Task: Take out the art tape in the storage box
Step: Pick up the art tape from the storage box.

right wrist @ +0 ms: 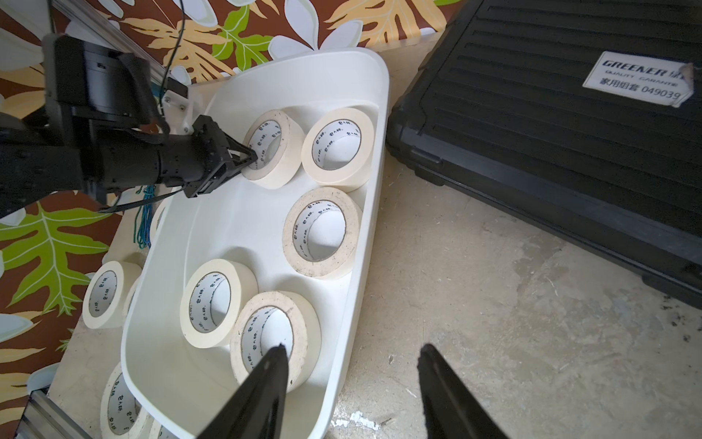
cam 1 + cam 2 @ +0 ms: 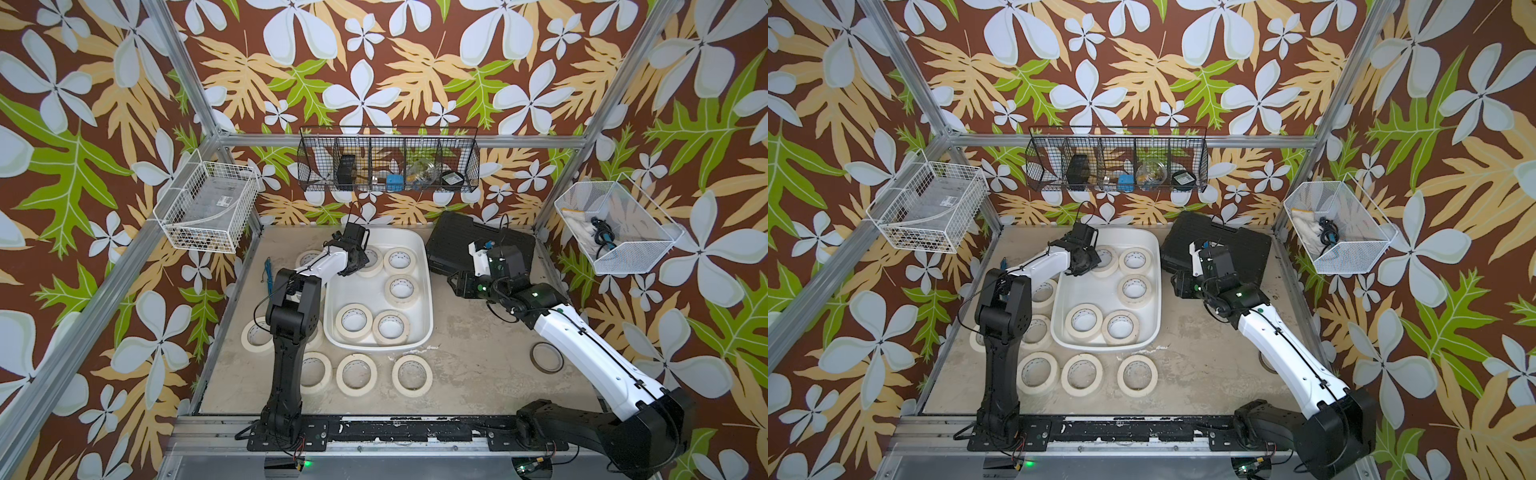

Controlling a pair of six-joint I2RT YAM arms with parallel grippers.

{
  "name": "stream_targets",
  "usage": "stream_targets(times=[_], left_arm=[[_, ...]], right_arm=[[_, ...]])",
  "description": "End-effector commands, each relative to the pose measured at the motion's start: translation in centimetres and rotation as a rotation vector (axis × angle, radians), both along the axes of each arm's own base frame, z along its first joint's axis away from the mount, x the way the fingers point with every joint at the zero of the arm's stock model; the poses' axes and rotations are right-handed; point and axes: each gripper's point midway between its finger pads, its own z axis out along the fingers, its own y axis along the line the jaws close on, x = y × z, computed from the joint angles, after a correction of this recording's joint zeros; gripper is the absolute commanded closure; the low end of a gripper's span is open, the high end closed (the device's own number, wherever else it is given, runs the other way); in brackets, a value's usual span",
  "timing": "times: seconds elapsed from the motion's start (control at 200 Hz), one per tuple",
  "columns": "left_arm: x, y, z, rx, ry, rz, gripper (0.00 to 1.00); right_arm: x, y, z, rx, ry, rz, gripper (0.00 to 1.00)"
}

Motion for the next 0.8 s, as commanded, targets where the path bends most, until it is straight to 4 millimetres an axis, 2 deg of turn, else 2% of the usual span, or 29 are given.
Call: stream_targets(times=[0.0,0.085,0.31,0.475,0.606,0.796], left_arm=[[-1.1,-0.2,3.0,0.04,-0.034,-0.07,0.96],[-2.9,-0.9,4.3,0.091,-0.017,-0.132,0.96],[-8.1,-4.2,7.3,0.232,-0.006,-0.316,0.96],[-12.2,-7.8,9.0,0.255,-0.045,-0.456,0.96],[-14.9,-10.6,9.5,0.257,-0.068,-0.559,0.96],[-17.3,-13.7,9.8,0.217,-0.108,-0.655,0.96]], right_arm=[[0.5,0.3,0.6,-0.001,-0.02,0.014,0.41],[0.9,0.7,0.6,0.007,-0.017,0.022,0.42],[1.7,1.6,1.2,0.023,-0.014,0.043,0.43],[1.9,2.9,0.5,0.016,0.015,0.069,0.45],[1.6,4.6,-0.4,0.02,0.043,0.107,0.47],[1.2,6.6,-1.9,0.004,0.076,0.148,0.52]])
